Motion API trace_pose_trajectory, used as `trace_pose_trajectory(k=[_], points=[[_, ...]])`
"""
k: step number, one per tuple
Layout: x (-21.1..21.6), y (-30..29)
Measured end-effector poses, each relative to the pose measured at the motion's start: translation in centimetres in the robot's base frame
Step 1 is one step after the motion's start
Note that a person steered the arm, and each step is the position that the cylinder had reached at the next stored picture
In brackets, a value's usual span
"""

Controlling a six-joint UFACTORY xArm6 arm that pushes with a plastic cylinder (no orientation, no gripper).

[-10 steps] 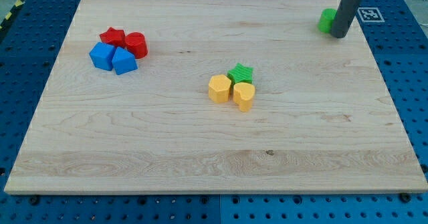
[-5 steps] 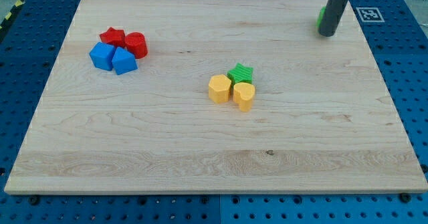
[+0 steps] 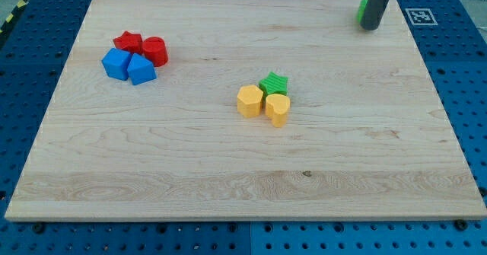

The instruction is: Slide green circle to the top right

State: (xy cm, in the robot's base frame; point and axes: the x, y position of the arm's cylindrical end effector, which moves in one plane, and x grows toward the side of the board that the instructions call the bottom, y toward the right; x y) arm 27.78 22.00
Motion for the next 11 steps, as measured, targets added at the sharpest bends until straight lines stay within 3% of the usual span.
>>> trace_pose_trajectory(k=[8, 10, 11], points=[[-4.5, -1.9], [-4.6, 0.2], [-3.4, -1.6]])
